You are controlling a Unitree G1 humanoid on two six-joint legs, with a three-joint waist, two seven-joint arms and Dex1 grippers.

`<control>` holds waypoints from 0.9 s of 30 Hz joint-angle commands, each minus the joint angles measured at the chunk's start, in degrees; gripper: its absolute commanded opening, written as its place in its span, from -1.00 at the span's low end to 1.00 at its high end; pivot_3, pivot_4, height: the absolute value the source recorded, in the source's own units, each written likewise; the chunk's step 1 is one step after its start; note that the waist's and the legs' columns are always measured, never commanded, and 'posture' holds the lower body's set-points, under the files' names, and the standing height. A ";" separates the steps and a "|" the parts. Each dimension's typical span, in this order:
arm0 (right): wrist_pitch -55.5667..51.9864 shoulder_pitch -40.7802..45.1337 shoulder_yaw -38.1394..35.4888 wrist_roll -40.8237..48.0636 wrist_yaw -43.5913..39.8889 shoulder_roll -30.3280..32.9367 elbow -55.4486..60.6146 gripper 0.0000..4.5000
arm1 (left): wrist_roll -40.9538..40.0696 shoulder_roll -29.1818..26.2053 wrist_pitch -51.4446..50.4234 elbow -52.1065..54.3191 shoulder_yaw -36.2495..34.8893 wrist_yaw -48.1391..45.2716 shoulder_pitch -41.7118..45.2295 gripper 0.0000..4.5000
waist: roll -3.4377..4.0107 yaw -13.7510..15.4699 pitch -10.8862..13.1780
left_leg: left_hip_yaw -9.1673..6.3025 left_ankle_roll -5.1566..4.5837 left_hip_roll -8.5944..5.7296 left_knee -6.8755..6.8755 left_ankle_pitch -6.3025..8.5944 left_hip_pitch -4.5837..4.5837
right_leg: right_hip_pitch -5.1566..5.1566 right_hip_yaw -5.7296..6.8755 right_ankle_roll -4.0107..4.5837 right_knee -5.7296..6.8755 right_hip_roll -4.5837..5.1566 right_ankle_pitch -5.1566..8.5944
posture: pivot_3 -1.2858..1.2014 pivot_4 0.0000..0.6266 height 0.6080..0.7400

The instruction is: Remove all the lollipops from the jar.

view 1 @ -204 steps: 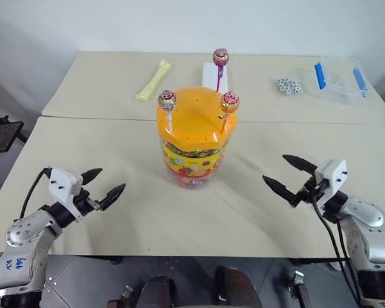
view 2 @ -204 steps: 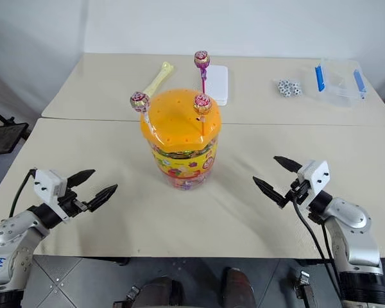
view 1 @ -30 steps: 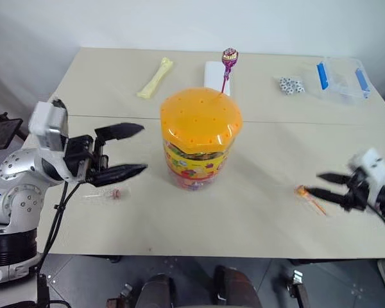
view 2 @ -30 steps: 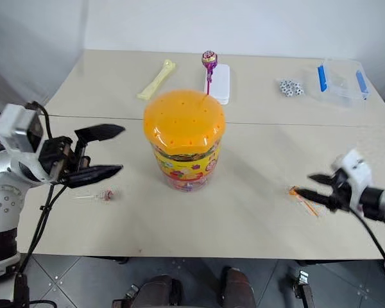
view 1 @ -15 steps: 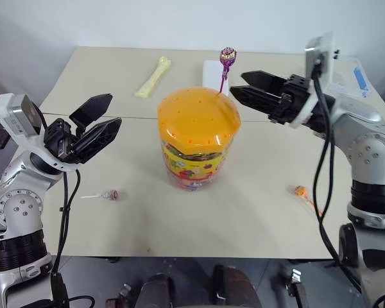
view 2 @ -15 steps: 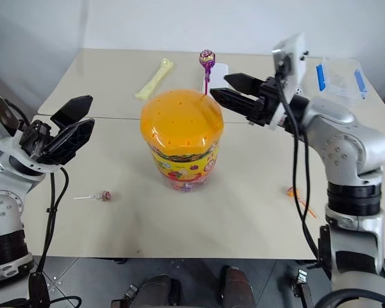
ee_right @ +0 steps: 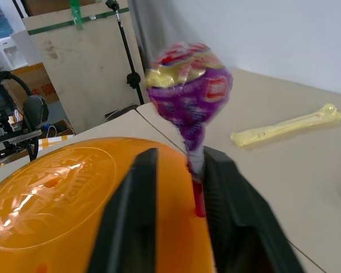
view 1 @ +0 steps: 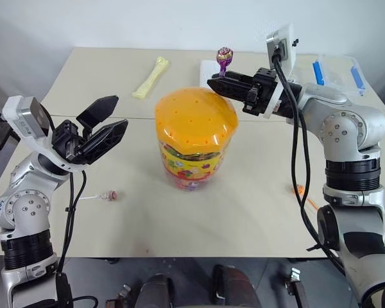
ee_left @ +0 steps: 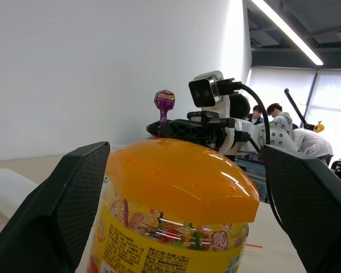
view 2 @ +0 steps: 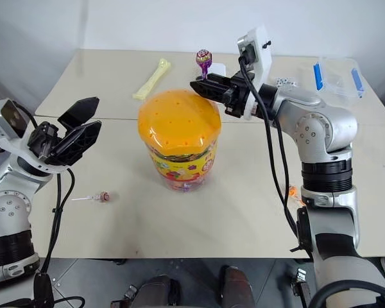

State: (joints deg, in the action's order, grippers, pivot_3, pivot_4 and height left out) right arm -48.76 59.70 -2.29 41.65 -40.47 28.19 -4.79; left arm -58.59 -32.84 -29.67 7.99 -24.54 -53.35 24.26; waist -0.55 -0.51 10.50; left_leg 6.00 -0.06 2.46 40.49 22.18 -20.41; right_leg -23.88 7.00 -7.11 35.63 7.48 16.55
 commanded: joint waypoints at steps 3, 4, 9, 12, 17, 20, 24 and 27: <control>5.70 2.68 -5.28 0.57 -1.32 -1.22 -0.10 -0.99 | -0.52 0.93 1.49 0.83 0.07 -0.24 1.98 1.00 | 0.00 -0.28 0.00 | 0.00 0.00 0.01 -0.04 0.00 0.00 | -0.01 0.01 0.00 0.00 -0.01 0.00 | 0.03 -0.52 1.00; 7.87 3.05 -7.03 0.75 -1.31 -1.28 -0.39 -0.99 | -0.55 1.01 1.54 0.86 0.28 -0.47 2.35 1.00 | 0.00 -0.30 0.00 | 0.00 0.00 0.00 -0.04 0.00 0.00 | -0.01 0.01 0.00 0.00 -0.01 0.00 | 0.03 -0.52 1.00; 9.82 2.53 -15.89 2.70 -1.76 5.08 -0.62 -0.99 | 1.83 -1.90 1.51 2.50 3.44 -6.50 2.82 1.00 | 0.00 -0.01 0.00 | -0.02 0.00 -0.01 -0.10 0.00 -0.01 | -0.02 0.03 0.00 -0.01 -0.01 0.00 | 0.03 -0.52 1.00; -0.33 -3.56 -15.02 1.73 -4.60 17.50 0.53 -0.99 | 5.91 -5.97 2.71 3.20 6.77 -12.55 1.56 1.00 | -0.01 0.66 0.00 | -0.03 0.00 -0.04 -0.24 0.00 0.00 | -0.02 0.07 0.00 -0.12 0.00 0.00 | 0.03 -0.52 1.00; -12.48 -21.93 -11.05 -5.73 -4.12 37.90 4.33 -0.99 | 14.81 -14.61 7.85 1.68 10.87 -23.79 -3.66 1.00 | 0.03 0.46 0.02 | 0.09 0.00 -0.07 -0.52 0.00 -0.01 | -0.08 0.09 -0.01 -0.33 0.01 0.01 | 0.03 -0.52 1.00; -8.70 -36.64 -10.52 -10.95 -7.07 44.57 7.39 -0.99 | 16.25 -16.46 9.52 -1.12 11.55 -27.18 -4.40 1.00 | 0.09 0.24 0.05 | 0.42 0.00 0.00 -0.54 0.00 -0.03 | -0.23 -0.01 -0.02 -0.42 0.00 0.03 | 0.03 -0.52 1.00; -1.31 -52.71 -8.00 -20.28 -6.05 48.69 8.25 -0.99 | 17.60 -14.54 10.85 -3.60 13.18 -27.06 -1.98 1.00 | 0.13 0.43 0.04 | 0.81 -0.05 0.07 -0.34 -0.03 0.03 | -0.20 -0.29 0.01 -0.53 -0.02 0.02 | 0.03 -0.52 1.00; -0.58 -56.09 -9.69 -20.57 -5.54 45.17 5.80 -0.89 | 19.28 -12.75 10.50 -3.49 14.70 -24.40 -1.30 1.00 | 0.16 0.28 0.03 | 1.01 -0.13 0.01 -0.29 -0.08 0.10 | -0.20 -0.55 0.02 -0.54 0.01 -0.05 | 0.03 -0.52 1.00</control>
State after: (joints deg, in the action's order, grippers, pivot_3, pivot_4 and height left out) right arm -50.57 3.85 -9.47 22.07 -46.25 73.64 1.65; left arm -40.07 -45.74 -19.58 3.67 -10.25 -79.00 22.53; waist -0.39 -0.23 10.52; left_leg 7.02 -0.19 2.48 40.19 22.10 -20.29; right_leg -24.08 6.44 -7.09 35.10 7.48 16.49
